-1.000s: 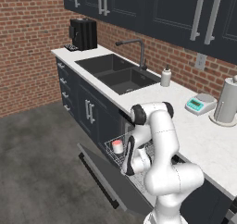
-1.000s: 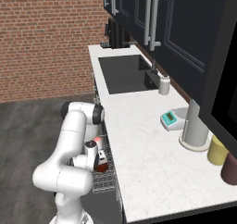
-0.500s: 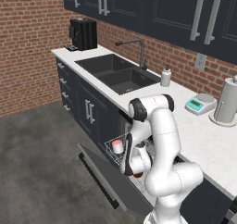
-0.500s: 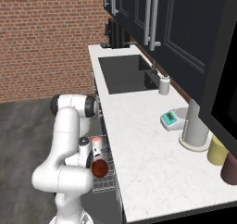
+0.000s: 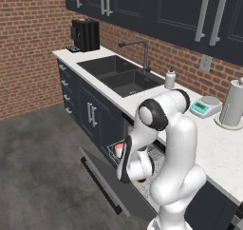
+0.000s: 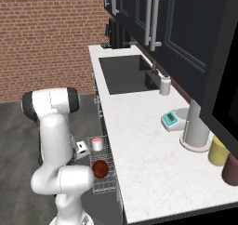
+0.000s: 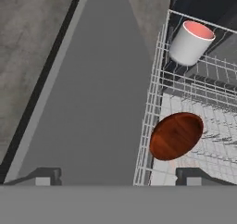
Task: Pick up the cup and bowl from the counter, place them in the dishwasher, and close the dishwasher door.
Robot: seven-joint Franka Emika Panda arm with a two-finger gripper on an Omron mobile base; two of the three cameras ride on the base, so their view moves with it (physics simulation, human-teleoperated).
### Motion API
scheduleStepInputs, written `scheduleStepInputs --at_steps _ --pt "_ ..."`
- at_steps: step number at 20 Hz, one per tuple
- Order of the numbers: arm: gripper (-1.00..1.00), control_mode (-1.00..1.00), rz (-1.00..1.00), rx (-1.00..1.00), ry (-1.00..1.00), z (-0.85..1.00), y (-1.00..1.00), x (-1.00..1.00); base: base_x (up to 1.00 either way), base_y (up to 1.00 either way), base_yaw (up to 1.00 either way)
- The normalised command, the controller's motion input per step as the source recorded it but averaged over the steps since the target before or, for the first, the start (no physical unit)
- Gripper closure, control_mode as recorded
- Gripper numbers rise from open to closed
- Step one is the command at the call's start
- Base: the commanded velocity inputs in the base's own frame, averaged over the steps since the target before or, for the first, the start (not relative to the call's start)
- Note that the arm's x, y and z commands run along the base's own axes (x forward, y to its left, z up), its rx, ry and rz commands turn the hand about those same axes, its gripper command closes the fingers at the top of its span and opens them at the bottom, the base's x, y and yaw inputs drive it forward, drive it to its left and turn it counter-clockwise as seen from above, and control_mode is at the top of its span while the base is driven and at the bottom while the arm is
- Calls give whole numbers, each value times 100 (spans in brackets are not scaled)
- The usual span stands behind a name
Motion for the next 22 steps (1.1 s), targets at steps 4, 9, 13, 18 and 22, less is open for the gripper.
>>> scheduleStepInputs --at_steps 4,9,13,18,22 --pt "-100 -100 -2 0 0 100 11 -9 0 0 0" --pt "-100 -100 -5 0 0 100 9 -1 0 0 0" --pt "-100 -100 -9 1 9 100 15 -6 0 0 0" --pt "-100 -100 -10 -5 15 100 36 -16 0 0 0" --pt "-100 -100 -12 -20 33 95 23 -15 0 0 0"
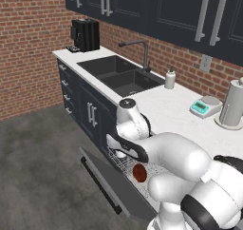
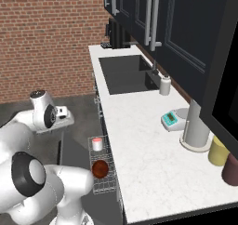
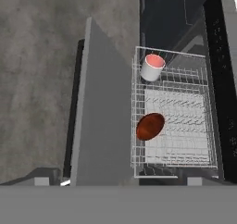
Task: Pick up the cup and bowl from the counter, place them in the dishwasher, and close the dishwasher door.
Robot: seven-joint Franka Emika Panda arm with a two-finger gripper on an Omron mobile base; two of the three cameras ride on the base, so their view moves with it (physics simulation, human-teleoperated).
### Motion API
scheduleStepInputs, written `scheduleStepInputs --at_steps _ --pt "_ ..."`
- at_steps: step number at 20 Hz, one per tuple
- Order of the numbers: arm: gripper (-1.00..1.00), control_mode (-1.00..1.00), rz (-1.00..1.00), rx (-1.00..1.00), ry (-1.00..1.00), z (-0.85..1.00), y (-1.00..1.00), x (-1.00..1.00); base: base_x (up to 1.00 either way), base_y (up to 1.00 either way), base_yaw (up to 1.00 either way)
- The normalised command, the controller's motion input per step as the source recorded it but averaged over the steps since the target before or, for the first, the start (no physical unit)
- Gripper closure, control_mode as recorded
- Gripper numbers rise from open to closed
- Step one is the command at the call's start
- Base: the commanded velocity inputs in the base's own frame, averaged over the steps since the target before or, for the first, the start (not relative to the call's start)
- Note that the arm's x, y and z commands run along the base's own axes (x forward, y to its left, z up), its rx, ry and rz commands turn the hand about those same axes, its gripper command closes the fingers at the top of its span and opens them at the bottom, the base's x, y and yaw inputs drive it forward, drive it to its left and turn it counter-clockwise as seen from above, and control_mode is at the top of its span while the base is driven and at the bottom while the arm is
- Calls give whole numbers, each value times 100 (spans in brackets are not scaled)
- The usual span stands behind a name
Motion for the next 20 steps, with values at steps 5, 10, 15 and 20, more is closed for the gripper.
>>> scheduleStepInputs --at_steps 5,10,15,20 --pt "-100 -100 -12 -20 26 27 32 -5 0 0 0" --pt "-100 -100 -4 -18 1 -47 38 -5 0 0 0" --pt "-100 -100 0 -8 0 -55 30 -22 0 0 0" --pt "-100 -100 0 -2 -4 -42 4 -33 0 0 0"
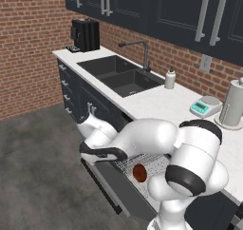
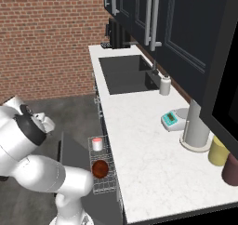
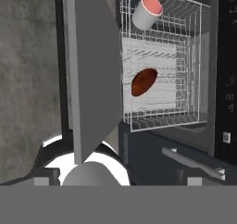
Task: Pick up the cup and bowl from the counter, place them in the dishwasher, and close the dishwasher door.
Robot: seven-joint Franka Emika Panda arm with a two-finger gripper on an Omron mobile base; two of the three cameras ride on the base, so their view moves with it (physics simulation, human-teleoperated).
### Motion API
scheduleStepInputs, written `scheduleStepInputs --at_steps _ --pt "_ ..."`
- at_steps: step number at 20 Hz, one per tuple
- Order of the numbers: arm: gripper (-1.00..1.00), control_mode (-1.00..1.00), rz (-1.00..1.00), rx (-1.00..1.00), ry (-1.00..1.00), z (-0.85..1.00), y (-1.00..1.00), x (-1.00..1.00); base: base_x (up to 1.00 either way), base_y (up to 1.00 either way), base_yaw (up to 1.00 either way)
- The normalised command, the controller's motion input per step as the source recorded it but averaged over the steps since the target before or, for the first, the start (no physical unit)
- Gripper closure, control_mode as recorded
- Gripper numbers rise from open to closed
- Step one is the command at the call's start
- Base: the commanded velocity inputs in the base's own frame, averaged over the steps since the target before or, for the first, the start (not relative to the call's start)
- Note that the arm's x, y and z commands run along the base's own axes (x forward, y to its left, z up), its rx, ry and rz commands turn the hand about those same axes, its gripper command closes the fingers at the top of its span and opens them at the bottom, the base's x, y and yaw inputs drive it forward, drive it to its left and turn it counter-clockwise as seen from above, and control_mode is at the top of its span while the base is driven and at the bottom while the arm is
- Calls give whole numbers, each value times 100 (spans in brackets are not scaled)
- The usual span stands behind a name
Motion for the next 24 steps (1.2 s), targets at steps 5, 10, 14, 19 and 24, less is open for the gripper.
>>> scheduleStepInputs --at_steps 5,10,14,19,24 --pt "-100 -100 0 0 -2 -25 0 -9 0 0 0" --pt "-100 -100 0 0 0 -21 0 -2 0 0 0" --pt "-100 -100 0 0 0 -25 0 0 0 0 0" --pt "-100 -100 0 -2 -3 -22 5 0 0 0 0" --pt "-100 -100 0 -5 -13 -22 26 -2 0 0 0"
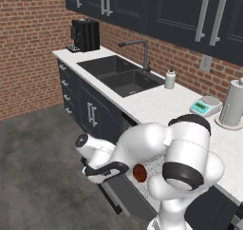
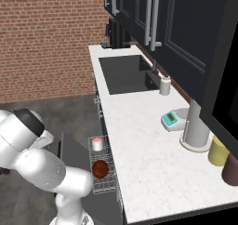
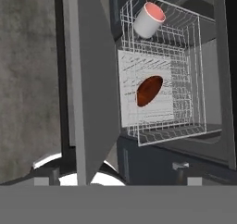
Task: Pick up the cup and bowl from the counter, place them in the dishwasher, and close the dishwasher door.
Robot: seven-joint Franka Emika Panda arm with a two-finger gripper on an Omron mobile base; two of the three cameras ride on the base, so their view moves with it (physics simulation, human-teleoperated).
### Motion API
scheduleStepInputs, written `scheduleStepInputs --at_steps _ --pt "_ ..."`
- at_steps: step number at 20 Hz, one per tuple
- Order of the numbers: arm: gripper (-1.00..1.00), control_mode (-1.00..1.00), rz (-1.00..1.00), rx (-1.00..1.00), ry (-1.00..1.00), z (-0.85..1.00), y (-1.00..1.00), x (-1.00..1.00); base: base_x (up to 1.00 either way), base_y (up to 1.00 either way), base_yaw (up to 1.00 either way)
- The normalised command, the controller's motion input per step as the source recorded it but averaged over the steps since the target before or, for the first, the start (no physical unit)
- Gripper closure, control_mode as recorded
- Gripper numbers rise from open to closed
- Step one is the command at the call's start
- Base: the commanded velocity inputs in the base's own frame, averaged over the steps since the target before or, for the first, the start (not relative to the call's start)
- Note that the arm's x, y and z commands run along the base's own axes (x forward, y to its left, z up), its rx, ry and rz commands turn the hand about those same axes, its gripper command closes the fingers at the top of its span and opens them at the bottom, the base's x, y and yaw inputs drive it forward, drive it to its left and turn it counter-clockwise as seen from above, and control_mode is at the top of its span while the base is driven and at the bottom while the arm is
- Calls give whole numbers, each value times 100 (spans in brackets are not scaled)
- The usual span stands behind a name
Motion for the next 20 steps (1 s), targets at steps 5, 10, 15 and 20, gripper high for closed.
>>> scheduleStepInputs --at_steps 5,10,15,20 --pt "-100 -100 0 -9 -6 -41 45 0 0 0 0" --pt "-100 -100 0 -10 0 -62 39 1 0 0 0" --pt "-100 -100 0 -10 0 -47 42 7 0 0 0" --pt "-100 -100 0 -10 0 -19 56 0 0 0 0"
